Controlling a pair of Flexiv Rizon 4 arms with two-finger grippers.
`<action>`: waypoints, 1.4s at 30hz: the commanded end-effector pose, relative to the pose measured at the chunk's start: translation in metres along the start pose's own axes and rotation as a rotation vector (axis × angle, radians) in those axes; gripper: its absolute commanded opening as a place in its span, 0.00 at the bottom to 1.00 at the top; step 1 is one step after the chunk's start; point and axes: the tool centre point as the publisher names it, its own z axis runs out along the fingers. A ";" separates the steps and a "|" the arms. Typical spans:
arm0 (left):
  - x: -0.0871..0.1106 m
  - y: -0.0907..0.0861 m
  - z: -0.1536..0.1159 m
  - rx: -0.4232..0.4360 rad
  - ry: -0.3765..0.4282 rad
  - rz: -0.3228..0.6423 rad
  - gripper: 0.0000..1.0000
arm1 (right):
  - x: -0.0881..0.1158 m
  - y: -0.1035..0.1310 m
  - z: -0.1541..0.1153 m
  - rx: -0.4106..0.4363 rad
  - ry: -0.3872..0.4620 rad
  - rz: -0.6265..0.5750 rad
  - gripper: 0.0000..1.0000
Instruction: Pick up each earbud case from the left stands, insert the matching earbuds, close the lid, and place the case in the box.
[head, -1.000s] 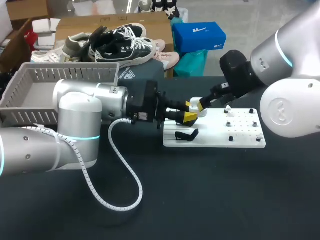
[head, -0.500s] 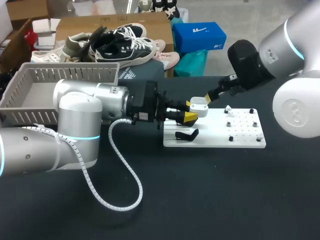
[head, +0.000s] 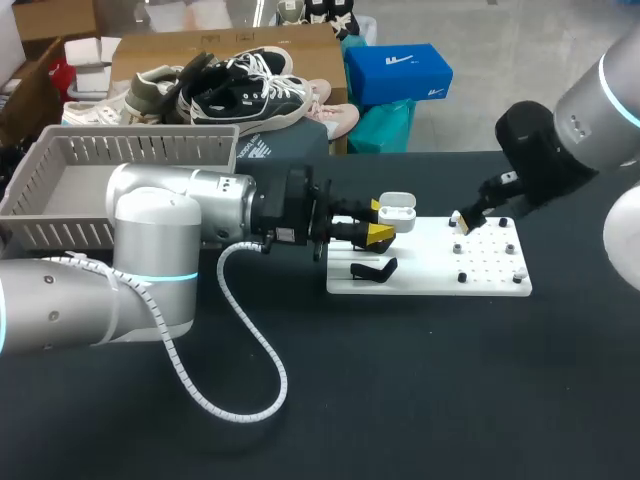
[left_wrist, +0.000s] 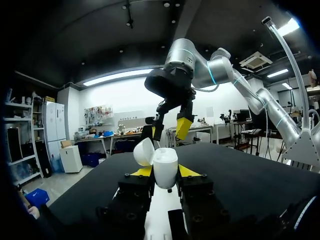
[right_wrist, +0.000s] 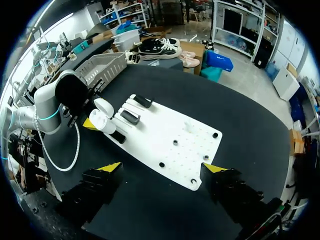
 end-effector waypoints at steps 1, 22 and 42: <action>0.000 0.000 0.000 -0.003 0.000 0.001 0.00 | 0.007 -0.003 -0.002 0.283 0.073 -0.041 1.00; 0.000 0.000 0.000 -0.003 0.000 0.001 0.00 | 0.068 -0.042 0.030 0.494 0.274 0.043 0.85; 0.000 0.000 0.000 -0.003 0.000 0.001 0.00 | 0.069 -0.054 0.056 0.441 0.218 0.205 0.50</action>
